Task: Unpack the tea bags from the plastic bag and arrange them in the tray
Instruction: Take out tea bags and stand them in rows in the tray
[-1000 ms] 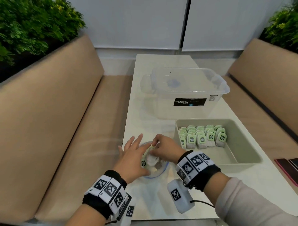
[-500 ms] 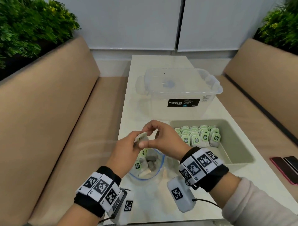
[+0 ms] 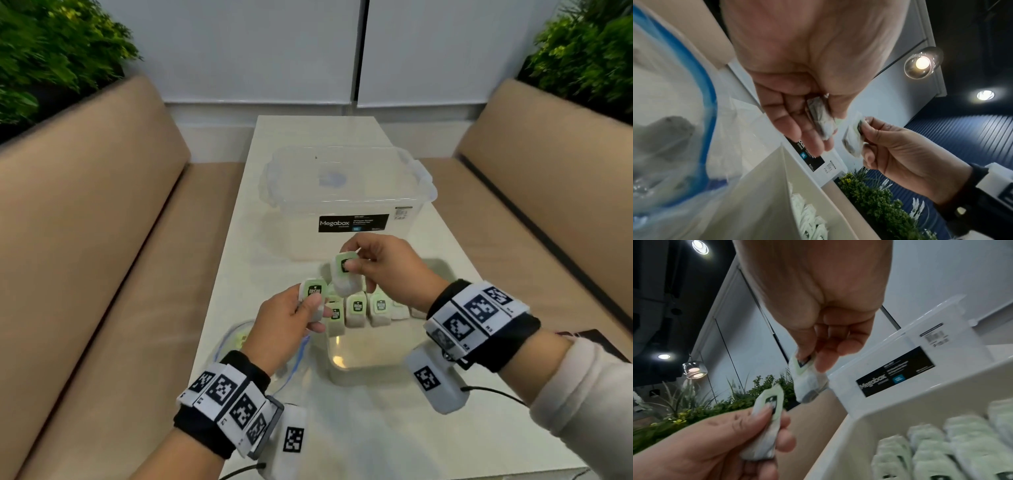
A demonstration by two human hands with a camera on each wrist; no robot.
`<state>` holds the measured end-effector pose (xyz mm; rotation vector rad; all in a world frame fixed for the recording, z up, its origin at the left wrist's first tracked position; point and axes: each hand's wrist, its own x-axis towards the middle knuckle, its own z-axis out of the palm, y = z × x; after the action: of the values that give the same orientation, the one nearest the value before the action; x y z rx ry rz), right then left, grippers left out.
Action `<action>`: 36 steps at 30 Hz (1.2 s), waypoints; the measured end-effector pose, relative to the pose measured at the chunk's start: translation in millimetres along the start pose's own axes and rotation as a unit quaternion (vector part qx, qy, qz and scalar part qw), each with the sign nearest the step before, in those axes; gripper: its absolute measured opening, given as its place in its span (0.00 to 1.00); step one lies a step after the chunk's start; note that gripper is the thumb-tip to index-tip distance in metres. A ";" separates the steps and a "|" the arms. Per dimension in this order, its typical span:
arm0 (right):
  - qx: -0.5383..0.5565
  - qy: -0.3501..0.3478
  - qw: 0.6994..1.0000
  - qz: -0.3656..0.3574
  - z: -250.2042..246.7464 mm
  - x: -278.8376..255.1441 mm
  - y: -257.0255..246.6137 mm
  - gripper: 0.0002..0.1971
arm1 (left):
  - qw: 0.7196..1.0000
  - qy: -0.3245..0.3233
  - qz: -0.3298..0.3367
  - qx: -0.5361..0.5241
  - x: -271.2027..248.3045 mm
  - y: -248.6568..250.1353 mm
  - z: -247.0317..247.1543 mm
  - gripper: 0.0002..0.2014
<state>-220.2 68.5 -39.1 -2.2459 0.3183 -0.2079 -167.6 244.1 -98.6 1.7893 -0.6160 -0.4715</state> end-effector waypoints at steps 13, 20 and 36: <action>-0.320 -0.269 0.907 0.047 -16.3 44.8 61.3 0.06 | 0.996 0.034 -0.064 0.061 13.6 -13.8 26.9 0.25; -0.376 -0.365 0.851 0.031 15.1 65.7 71.3 0.10 | 0.995 0.039 -0.067 0.058 13.9 -19.8 28.2 0.32; -0.408 -0.314 0.857 0.008 14.6 69.7 72.0 0.15 | 0.994 0.054 -0.089 -0.020 11.5 -9.0 29.3 0.07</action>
<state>-161.4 14.1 -101.0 -2.9635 0.0557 0.8152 -174.5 217.1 -115.9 1.8265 -0.3715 -0.4999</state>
